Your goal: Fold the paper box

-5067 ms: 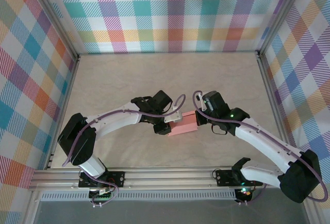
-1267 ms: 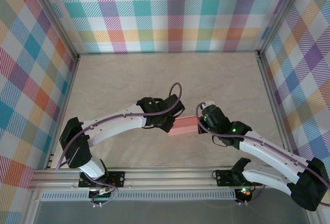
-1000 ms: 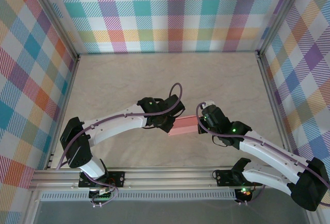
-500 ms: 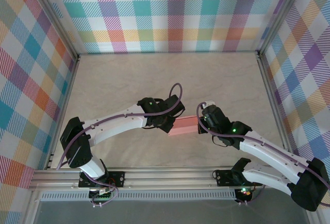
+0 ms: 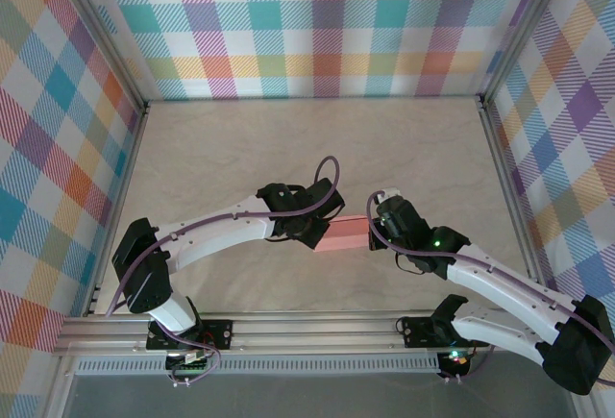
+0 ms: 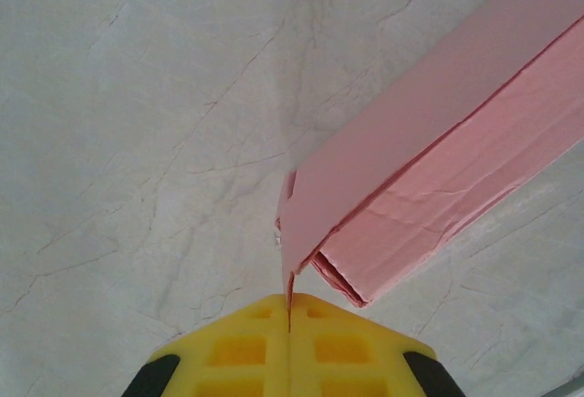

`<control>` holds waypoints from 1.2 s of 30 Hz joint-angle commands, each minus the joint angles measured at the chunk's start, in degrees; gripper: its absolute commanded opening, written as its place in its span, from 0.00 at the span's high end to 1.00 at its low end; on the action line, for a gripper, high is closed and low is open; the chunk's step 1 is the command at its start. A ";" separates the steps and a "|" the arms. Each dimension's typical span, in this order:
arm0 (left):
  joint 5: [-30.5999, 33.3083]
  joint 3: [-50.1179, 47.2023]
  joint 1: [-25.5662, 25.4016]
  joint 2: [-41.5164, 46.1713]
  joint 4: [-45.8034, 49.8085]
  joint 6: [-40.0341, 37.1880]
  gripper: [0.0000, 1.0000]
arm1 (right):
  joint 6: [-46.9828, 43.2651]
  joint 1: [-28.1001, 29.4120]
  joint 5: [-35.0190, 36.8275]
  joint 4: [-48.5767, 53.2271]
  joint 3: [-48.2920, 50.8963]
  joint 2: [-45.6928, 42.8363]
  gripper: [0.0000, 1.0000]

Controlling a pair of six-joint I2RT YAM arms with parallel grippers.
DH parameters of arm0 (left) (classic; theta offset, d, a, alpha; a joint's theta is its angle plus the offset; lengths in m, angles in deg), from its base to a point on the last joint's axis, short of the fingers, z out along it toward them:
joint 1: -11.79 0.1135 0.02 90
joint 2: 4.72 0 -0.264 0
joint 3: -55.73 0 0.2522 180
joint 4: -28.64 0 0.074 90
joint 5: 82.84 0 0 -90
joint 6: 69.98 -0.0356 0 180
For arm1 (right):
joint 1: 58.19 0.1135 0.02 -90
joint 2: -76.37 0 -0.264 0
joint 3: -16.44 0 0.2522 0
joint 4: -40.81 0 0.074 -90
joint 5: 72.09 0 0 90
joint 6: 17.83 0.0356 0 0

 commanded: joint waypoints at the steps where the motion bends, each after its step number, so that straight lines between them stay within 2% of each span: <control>1: -0.31 0.08 -0.10 -0.67 0.23 2.26 1.00 | 1.38 0.34 -1.11 1.64 -0.80 -0.63 1.00; 15: -8.37 1.81 3.37 -0.76 -2.15 19.90 1.00 | 1.28 0.33 -2.10 0.94 -0.69 -0.27 1.00; 19: -11.02 1.65 3.98 -1.09 -4.79 21.83 1.00 | 1.30 0.34 -2.24 0.71 -0.54 0.05 1.00; 30: -11.65 1.78 5.25 -2.41 -5.81 25.01 1.00 | 1.30 0.38 -2.11 0.46 -0.40 0.10 1.00; 36: -14.74 2.00 6.73 -2.79 -6.15 25.48 1.00 | 1.63 0.33 -2.24 -0.11 0.15 -0.10 1.00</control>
